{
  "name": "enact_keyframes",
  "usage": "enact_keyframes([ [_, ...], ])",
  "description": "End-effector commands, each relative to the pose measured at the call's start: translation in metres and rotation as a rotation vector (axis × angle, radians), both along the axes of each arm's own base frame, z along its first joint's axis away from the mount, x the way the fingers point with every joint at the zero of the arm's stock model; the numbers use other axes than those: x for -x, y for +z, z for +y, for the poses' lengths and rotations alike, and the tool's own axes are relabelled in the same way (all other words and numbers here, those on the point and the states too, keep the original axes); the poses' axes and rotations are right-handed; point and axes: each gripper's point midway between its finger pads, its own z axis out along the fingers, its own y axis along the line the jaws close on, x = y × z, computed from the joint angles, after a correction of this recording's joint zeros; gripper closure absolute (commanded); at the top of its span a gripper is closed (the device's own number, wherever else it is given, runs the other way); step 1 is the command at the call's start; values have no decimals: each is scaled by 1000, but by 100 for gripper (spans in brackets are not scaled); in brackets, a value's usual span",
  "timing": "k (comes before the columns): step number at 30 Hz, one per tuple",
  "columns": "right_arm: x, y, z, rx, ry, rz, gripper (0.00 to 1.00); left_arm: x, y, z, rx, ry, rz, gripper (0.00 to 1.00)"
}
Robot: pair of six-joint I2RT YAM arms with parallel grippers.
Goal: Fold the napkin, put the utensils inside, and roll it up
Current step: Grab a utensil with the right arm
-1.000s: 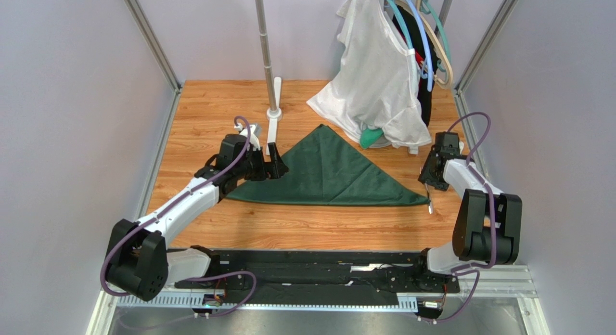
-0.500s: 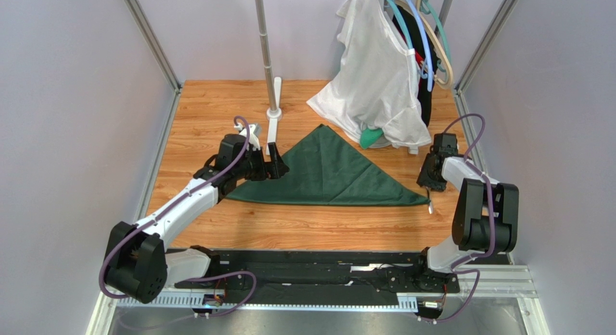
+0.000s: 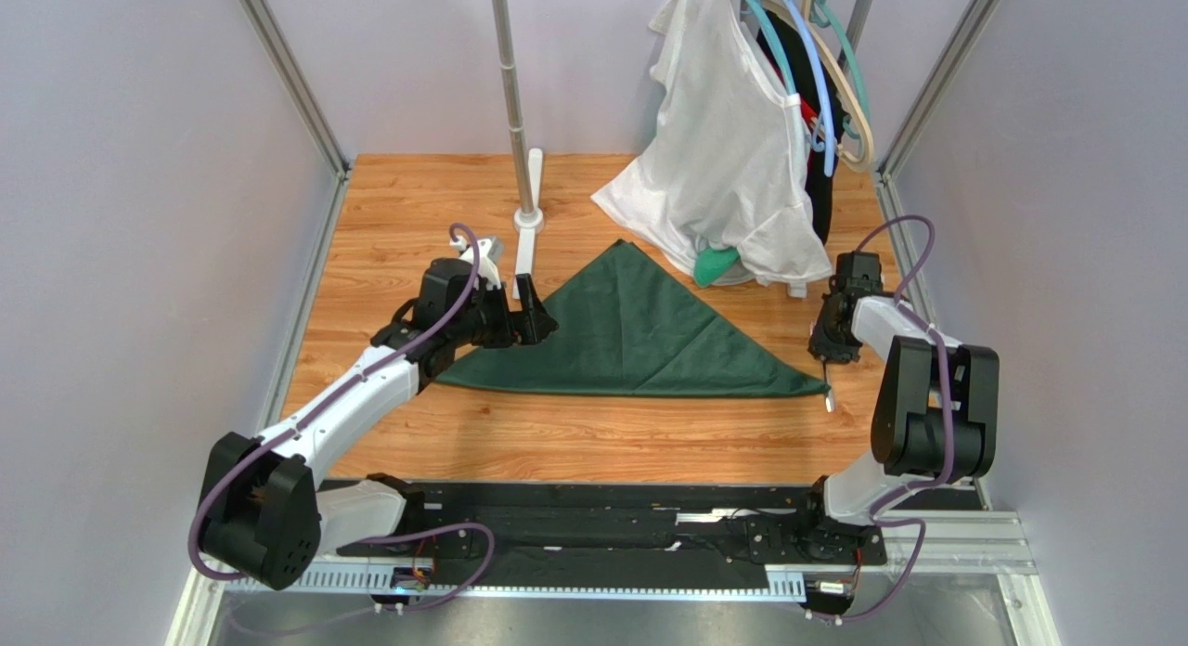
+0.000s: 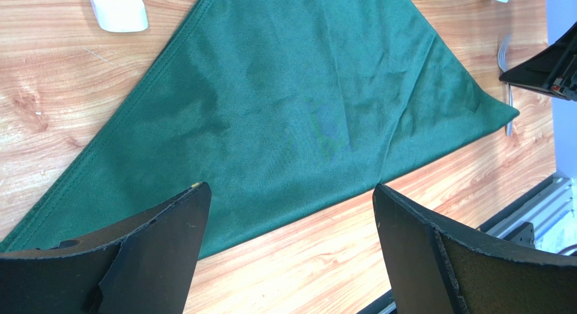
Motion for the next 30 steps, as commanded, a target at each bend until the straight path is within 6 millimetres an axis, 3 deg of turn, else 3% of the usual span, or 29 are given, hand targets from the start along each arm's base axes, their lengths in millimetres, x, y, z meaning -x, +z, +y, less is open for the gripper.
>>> enact_keyframes([
  [1,7,-4,-18,38,-71,44,80,0,10,0,22,-3,-30,1],
  [12,13,-4,-36,100,-129,91,84,0,11,-1,26,-8,-31,1],
  [18,16,-11,-36,98,-128,121,92,0,9,0,24,-5,-29,1],
  [30,19,2,-46,155,-159,131,100,-1,6,-4,39,-19,-18,1],
])
